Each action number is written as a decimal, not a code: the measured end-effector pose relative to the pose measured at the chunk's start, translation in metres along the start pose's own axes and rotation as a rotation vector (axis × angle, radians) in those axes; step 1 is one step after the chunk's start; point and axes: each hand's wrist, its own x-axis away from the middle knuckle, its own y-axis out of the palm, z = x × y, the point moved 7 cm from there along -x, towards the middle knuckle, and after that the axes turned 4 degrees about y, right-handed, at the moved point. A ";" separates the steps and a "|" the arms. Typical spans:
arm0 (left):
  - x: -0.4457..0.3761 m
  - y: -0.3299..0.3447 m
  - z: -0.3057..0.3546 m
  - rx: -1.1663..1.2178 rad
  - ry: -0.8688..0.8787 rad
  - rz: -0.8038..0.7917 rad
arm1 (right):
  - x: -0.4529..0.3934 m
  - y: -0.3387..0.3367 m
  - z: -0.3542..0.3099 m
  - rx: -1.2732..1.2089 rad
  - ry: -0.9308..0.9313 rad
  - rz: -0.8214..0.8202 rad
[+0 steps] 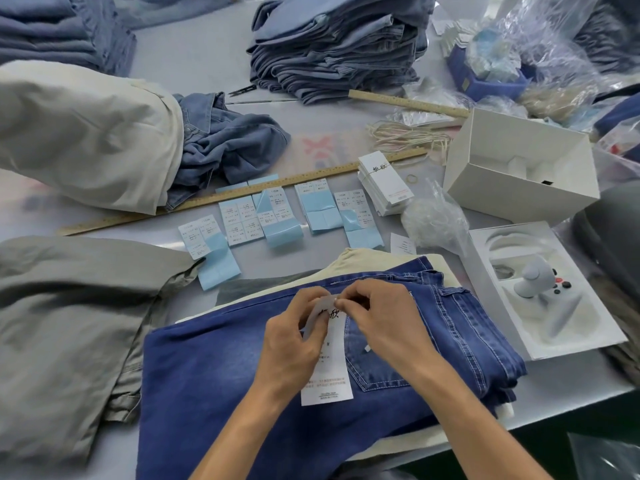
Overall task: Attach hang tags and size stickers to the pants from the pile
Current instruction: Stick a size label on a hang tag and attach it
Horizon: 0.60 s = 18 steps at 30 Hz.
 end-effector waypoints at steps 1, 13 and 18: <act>0.000 0.000 0.001 0.008 0.008 -0.005 | 0.000 -0.001 -0.002 0.025 -0.007 -0.007; -0.011 -0.011 -0.003 0.668 -0.315 -0.060 | 0.013 -0.003 -0.015 -0.125 -0.226 0.047; -0.008 -0.017 -0.002 0.602 -0.290 -0.023 | 0.021 0.000 -0.017 -0.182 -0.309 0.089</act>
